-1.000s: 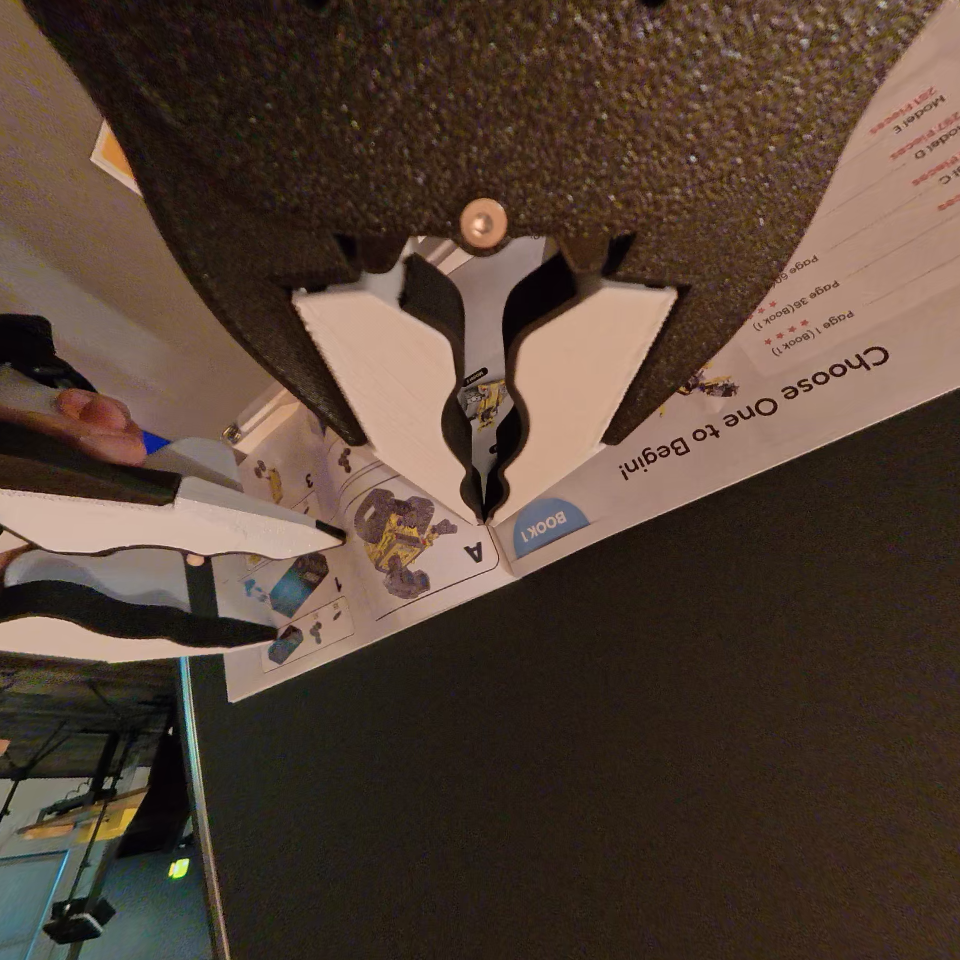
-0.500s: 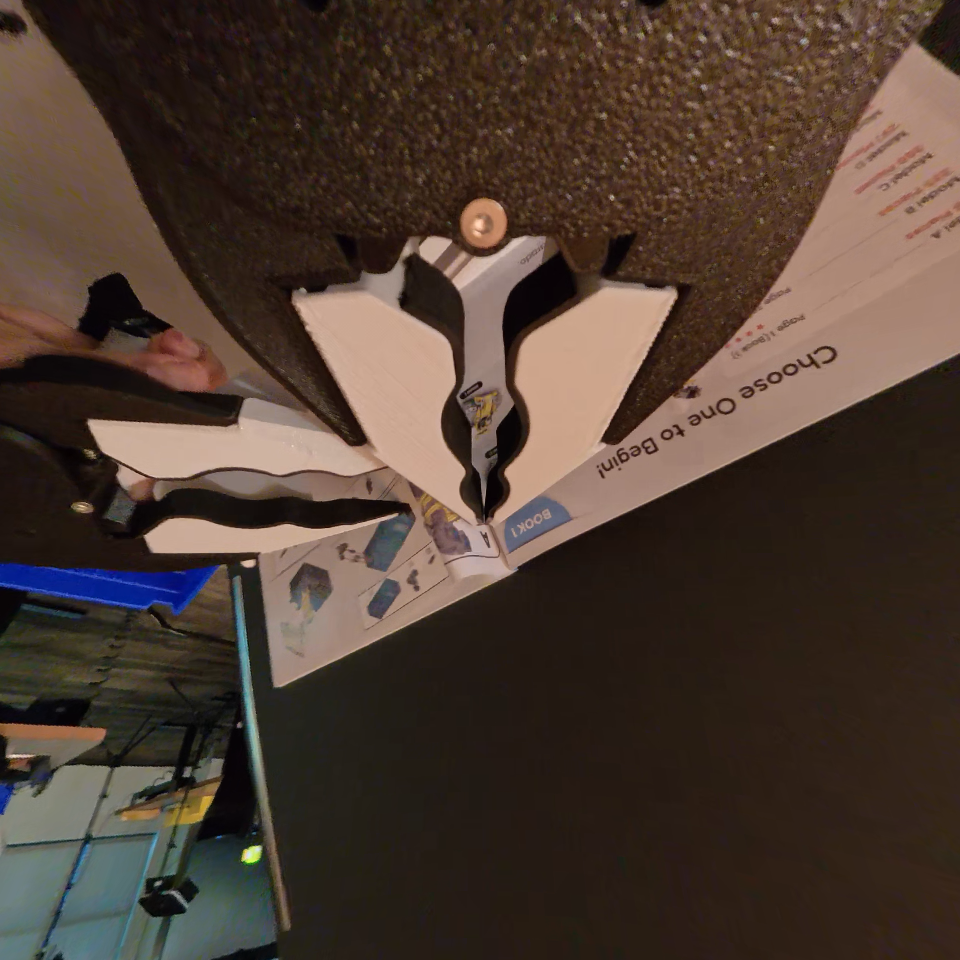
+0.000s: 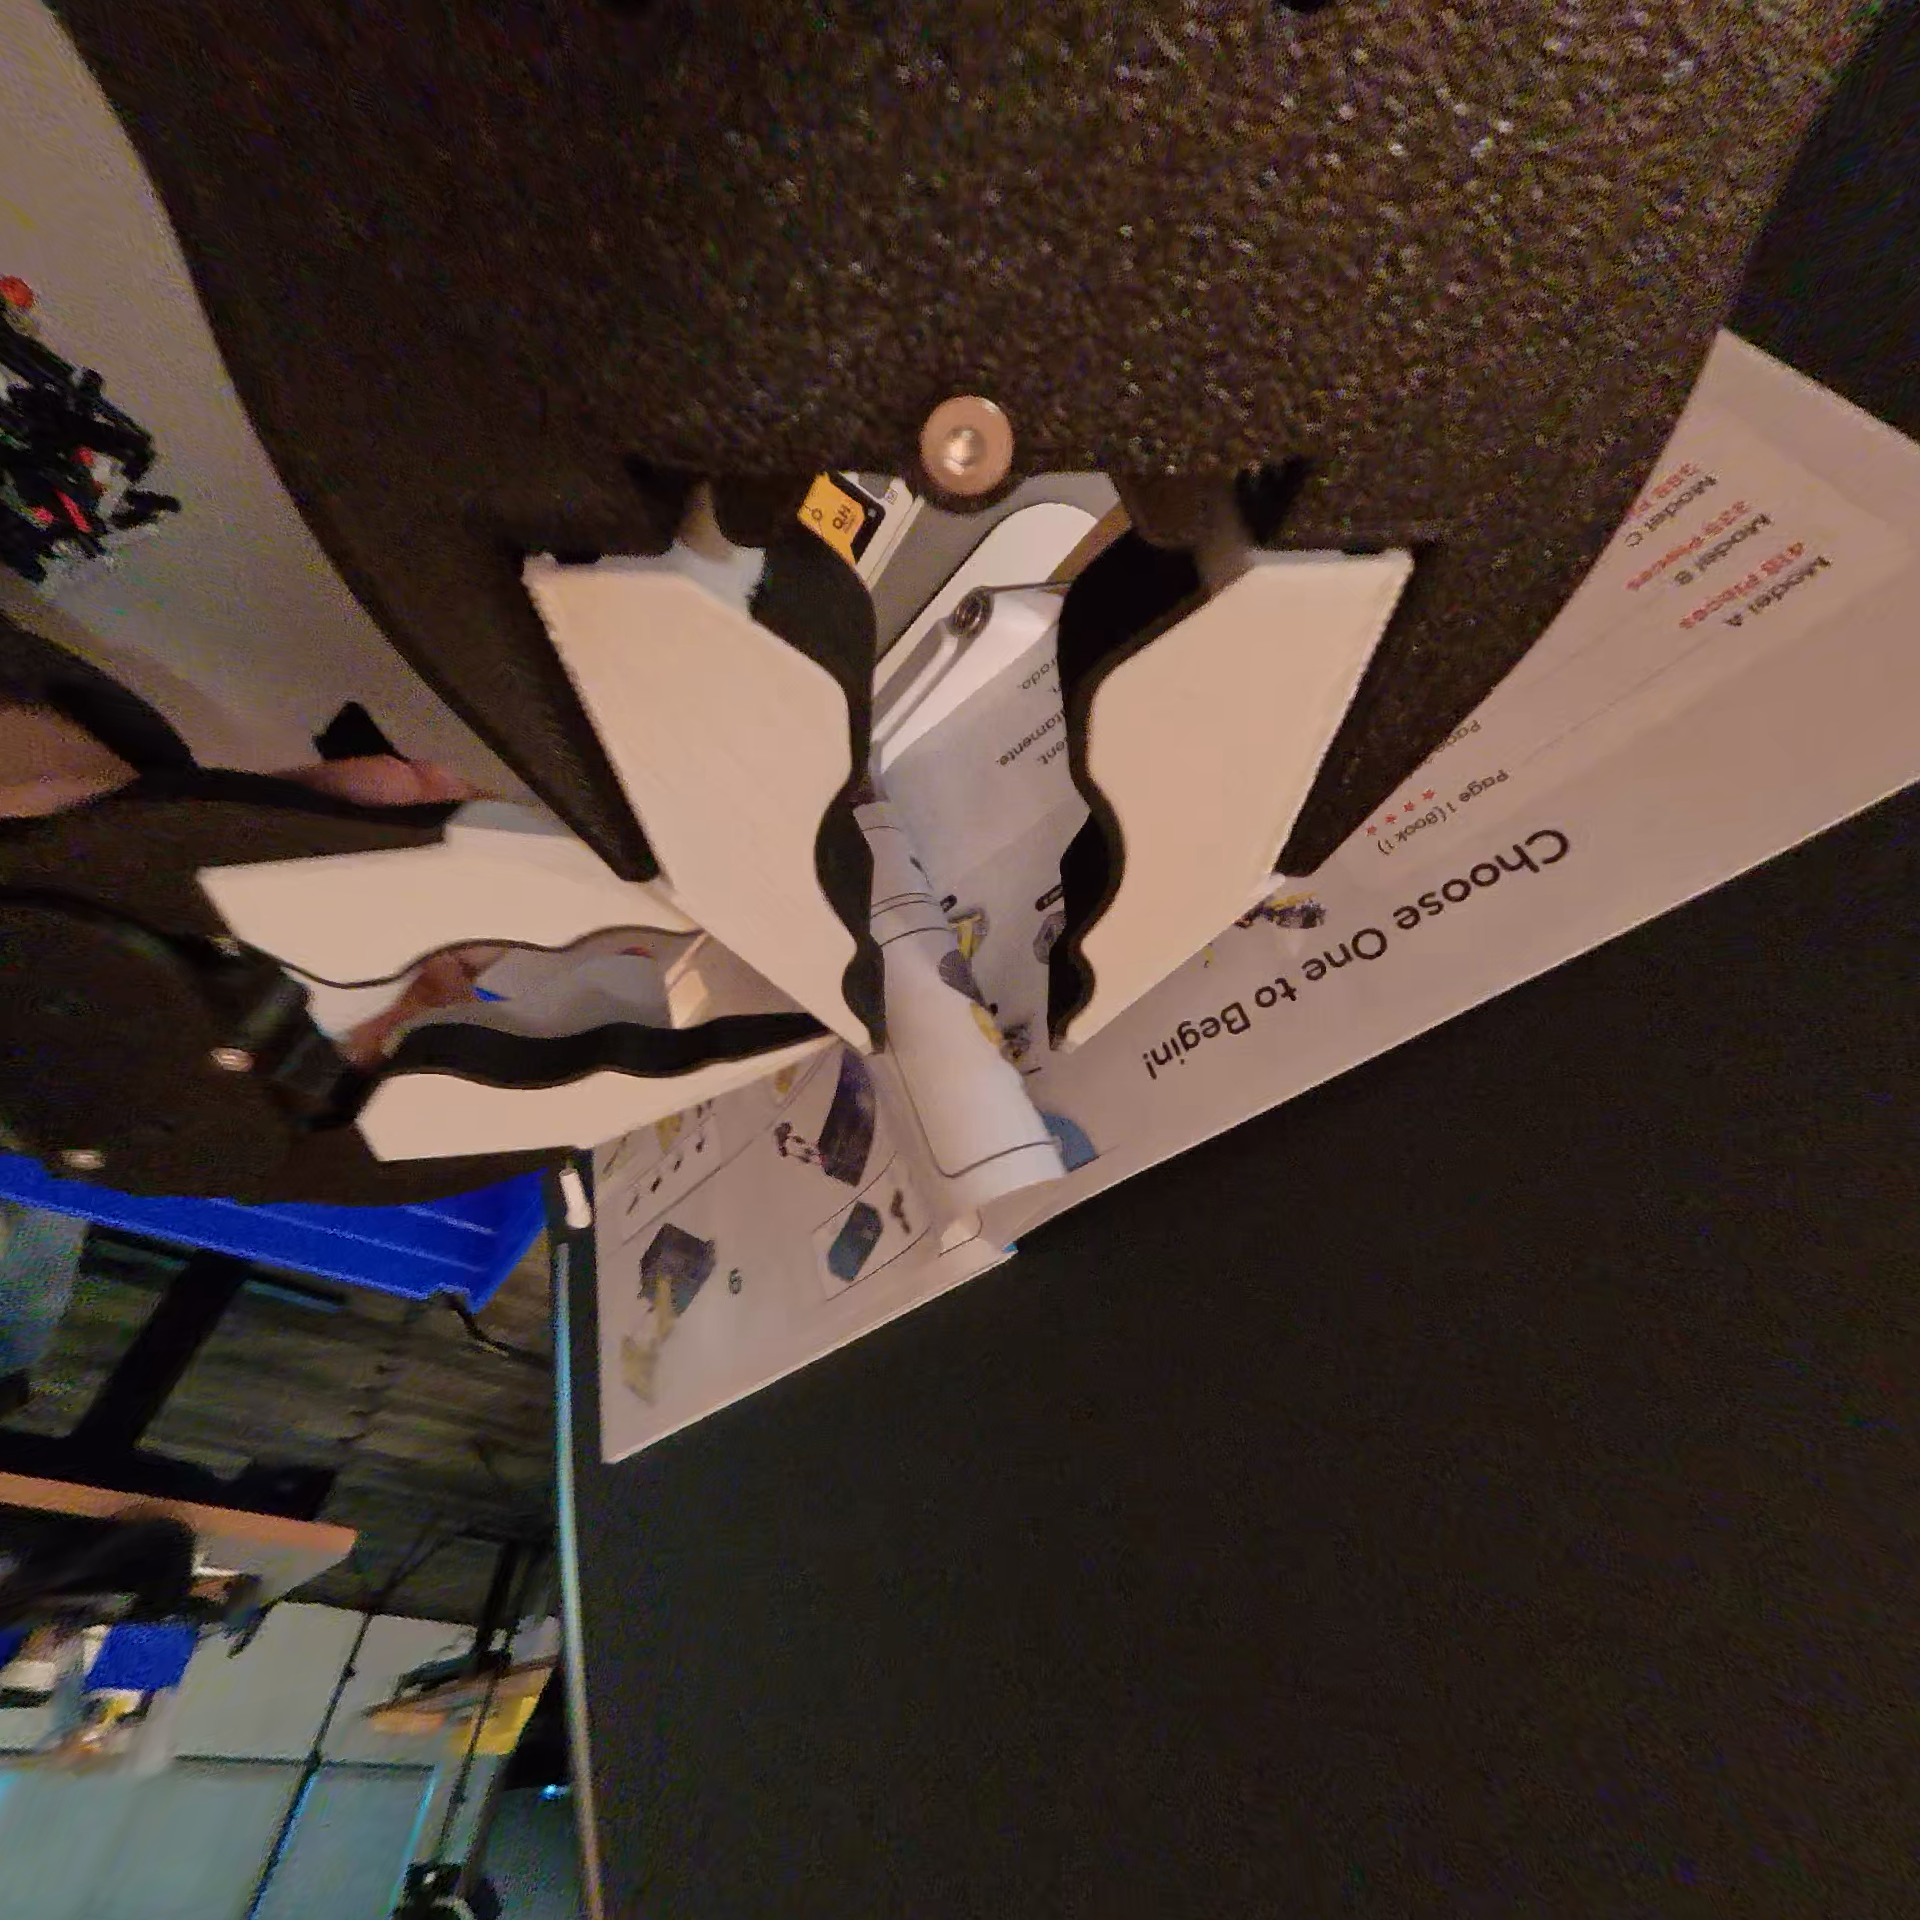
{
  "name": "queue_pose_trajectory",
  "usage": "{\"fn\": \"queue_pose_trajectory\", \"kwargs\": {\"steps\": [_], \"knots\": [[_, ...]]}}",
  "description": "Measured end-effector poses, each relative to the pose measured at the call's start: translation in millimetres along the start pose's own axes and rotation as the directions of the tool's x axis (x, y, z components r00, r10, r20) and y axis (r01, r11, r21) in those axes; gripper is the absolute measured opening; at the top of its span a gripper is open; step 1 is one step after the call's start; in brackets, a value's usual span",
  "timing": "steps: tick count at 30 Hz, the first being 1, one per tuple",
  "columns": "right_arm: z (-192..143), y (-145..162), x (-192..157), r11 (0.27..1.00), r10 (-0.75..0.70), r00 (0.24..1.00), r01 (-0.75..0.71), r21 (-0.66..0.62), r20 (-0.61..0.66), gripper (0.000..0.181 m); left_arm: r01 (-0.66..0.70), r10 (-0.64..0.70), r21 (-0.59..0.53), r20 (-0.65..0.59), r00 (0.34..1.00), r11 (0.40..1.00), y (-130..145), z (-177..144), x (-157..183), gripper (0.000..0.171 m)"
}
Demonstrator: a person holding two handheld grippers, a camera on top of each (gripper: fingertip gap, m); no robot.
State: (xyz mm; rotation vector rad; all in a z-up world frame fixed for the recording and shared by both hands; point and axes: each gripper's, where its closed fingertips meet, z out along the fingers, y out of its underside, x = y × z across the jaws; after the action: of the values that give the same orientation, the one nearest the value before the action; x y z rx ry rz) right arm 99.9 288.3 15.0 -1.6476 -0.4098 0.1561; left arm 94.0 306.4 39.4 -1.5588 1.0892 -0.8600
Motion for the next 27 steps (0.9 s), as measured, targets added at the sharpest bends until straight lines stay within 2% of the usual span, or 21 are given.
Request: {"fn": "queue_pose_trajectory", "kwargs": {"steps": [4, 8, 11, 13, 15, 17, 20, 23, 27], "knots": [[-16.5, -2.3, -0.2, 1.0, -0.012, 1.0, 0.012, 0.008, 0.013, 0.035, -0.024, 0.028, -0.041, 0.089, 0.996, 0.999, 9.5, 10.9, -13.2, 0.03], [-46.9, -12.1, 38.4, 0.994, 0.037, 0.991, -0.024, 0.107, -0.126, 0.034, -0.02, 0.023, -0.033, 0.087, 0.996, 0.999, 7.4, 9.1, -12.9, 0.03], [-59.7, 9.4, 81.3, 0.998, 0.05, 0.959, -0.041, 0.038, -0.28, 0.034, -0.022, 0.024, -0.022, 0.095, 0.995, 1.0, 4.3, 5.0, -15.0, 0.029], [-60.0, 27.1, 89.5, 0.997, 0.05, 0.953, -0.064, -0.037, -0.298, 0.033, -0.02, 0.022, -0.021, 0.095, 0.995, 1.0, 4.2, 3.2, -16.2, 0.029], [-55.2, 38.2, 81.6, 0.994, 0.051, 0.963, -0.076, -0.085, -0.266, 0.031, -0.019, 0.021, -0.023, 0.095, 0.995, 1.0, 4.8, 2.3, -17.5, 0.029], [-48.1, 40.6, 65.8, 0.994, 0.045, 0.977, -0.066, -0.092, -0.209, 0.022, -0.013, 0.013, -0.009, 0.09, 0.996, 1.0, 2.5, 0.6, -18.6, 0.029], [-39.5, 26.3, 31.4, 0.996, 0.093, 0.994, -0.094, -0.01, -0.053, 0.02, 0.03, -0.033, 0.04, 0.06, 0.998, 0.999, -6.6, -9.0, -19.8, 0.029], [-34.0, 16.6, 5.8, 0.986, 0.162, 0.983, -0.163, 0.016, 0.082, 0.02, 0.061, -0.069, 0.101, 0.072, 0.995, 0.993, -17.3, -25.8, -30.6, 0.029], [-22.4, 12.7, -16.1, 0.982, 0.187, 0.968, -0.189, 0.0, 0.166, 0.02, 0.08, -0.092, 0.162, 0.066, 0.994, 0.983, -28.9, -47.4, -36.7, 0.029]]}}
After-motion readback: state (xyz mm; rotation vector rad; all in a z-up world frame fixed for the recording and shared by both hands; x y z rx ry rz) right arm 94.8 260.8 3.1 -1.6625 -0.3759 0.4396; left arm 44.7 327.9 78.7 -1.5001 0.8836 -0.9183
